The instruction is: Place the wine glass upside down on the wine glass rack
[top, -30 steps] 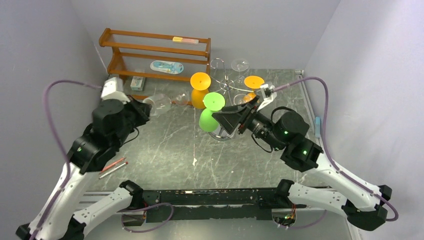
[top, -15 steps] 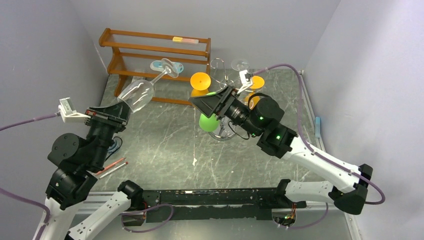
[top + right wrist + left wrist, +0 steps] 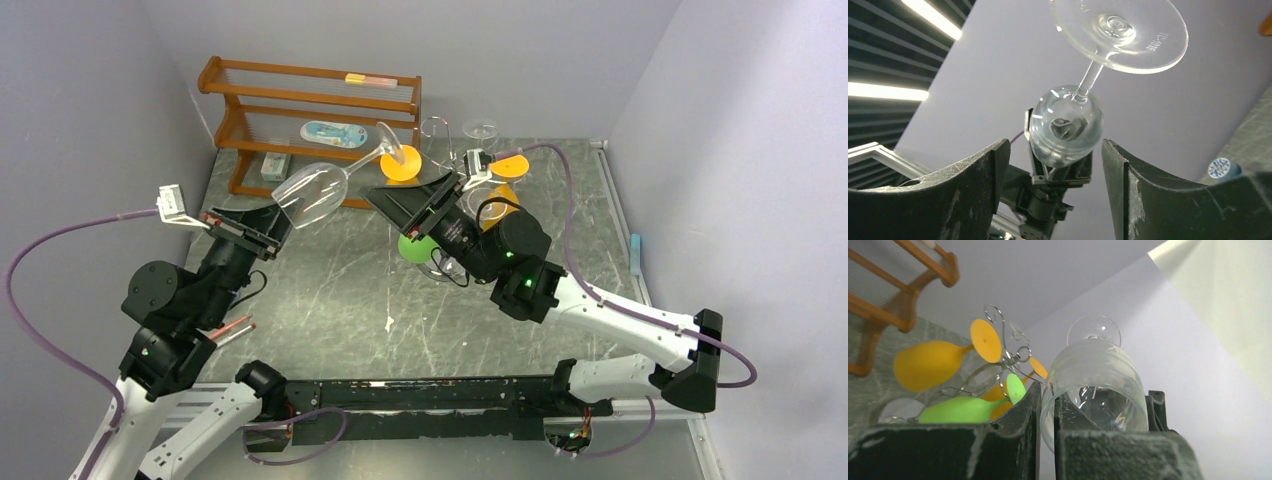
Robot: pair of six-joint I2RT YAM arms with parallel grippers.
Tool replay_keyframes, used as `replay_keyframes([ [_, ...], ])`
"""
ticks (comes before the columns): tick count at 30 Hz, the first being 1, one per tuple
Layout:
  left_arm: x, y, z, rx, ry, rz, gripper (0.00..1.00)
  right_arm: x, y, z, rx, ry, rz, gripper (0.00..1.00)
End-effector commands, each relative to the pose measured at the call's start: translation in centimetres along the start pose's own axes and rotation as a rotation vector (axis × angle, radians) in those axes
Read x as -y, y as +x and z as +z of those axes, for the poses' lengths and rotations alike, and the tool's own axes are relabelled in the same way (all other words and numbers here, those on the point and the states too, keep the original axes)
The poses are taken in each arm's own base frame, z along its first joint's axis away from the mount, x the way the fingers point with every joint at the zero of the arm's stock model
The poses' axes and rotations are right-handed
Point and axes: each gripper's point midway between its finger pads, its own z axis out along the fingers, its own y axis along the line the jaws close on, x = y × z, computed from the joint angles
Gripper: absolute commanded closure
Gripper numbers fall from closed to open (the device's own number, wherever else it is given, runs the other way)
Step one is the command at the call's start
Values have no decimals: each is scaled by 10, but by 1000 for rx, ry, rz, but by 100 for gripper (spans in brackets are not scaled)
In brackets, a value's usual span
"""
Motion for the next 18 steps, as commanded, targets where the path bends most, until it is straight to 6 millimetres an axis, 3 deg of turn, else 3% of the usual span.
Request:
replay_keyframes([
  [1,31,6,0,-40,150,-84,95,-20,-21,-2,128,-59,62,30],
  [9,33,17,4,-84,191,-116,95,-12,-34,-4,216,-6,87,40],
  [18,41,25,5,-129,240,-128,95,-10,-34,4,227,19,77,42],
])
